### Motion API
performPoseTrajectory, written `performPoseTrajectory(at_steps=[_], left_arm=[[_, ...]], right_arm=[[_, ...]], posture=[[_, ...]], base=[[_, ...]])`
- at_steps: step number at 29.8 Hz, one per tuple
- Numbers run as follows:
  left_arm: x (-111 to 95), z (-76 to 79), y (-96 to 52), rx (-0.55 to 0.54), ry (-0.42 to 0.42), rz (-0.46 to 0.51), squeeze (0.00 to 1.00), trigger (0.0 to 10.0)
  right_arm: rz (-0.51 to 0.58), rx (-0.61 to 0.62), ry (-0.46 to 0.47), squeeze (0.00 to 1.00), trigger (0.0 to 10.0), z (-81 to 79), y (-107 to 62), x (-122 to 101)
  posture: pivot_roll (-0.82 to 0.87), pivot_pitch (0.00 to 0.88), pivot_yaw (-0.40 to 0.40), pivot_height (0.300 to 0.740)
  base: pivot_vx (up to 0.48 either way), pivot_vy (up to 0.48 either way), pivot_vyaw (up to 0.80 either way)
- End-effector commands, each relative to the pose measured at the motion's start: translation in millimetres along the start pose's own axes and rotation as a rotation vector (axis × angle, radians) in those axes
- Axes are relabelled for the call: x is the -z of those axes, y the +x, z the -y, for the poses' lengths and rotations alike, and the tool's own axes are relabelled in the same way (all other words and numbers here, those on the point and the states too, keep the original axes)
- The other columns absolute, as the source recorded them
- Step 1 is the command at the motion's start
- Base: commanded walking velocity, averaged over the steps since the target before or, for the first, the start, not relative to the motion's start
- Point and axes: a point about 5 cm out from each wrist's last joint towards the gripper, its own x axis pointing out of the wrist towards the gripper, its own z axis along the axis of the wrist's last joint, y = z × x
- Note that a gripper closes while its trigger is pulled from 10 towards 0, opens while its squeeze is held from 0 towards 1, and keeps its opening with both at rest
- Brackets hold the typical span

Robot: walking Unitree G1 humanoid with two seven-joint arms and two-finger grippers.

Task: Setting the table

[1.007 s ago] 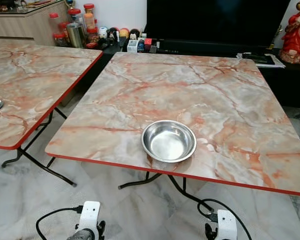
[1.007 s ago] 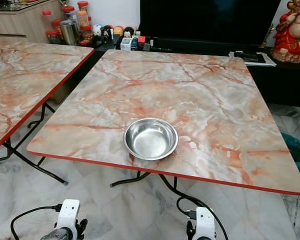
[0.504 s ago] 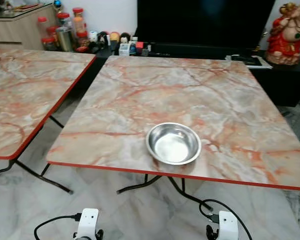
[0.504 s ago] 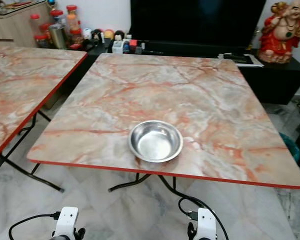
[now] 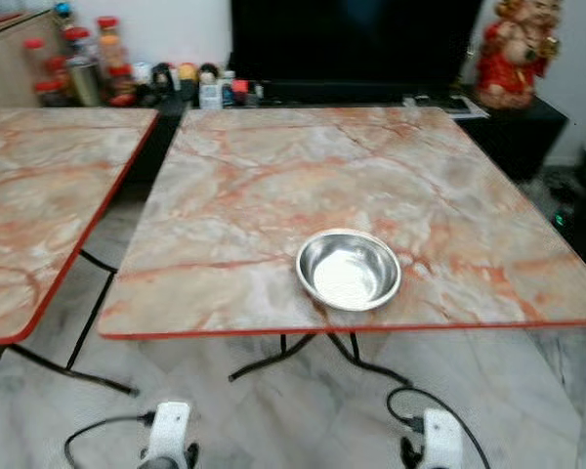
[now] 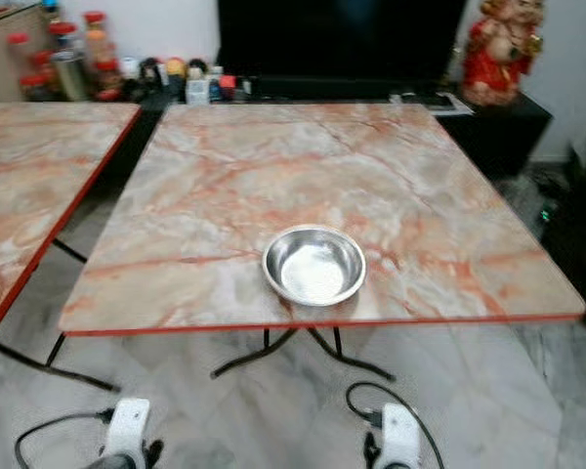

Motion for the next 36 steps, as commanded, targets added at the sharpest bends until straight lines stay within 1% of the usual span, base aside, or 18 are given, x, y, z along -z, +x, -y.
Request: performPoseTrajectory(at_steps=[1, 17, 36], left_arm=[[-1.7, -7.8, -0.1, -0.020, 0.006, -0.004, 0.00, 10.0], [-8.3, -6.7, 1.0, -0.016, 0.012, 0.015, 0.00, 10.0], [-6.8, -6.4, 0.8, -0.020, 0.006, 0.011, 0.00, 10.0]], right_arm=[[0.007, -0.017, 0.009, 0.00, 10.0, -8.1, 0.5, -2.4], [0.014, -0.025, 0.014, 0.00, 10.0, -11.0, 0.9, -4.4], [0.016, -0.026, 0.004, 0.00, 10.0, -10.5, 0.9, -4.8]], posture=[[-0.02, 0.000, 0.008, 0.736], [-0.01, 0.000, 0.011, 0.736], [-0.01, 0.000, 0.007, 0.736]], base=[[0.000, 0.349, 0.00], [0.000, 0.349, 0.00], [0.000, 0.372, 0.00]])
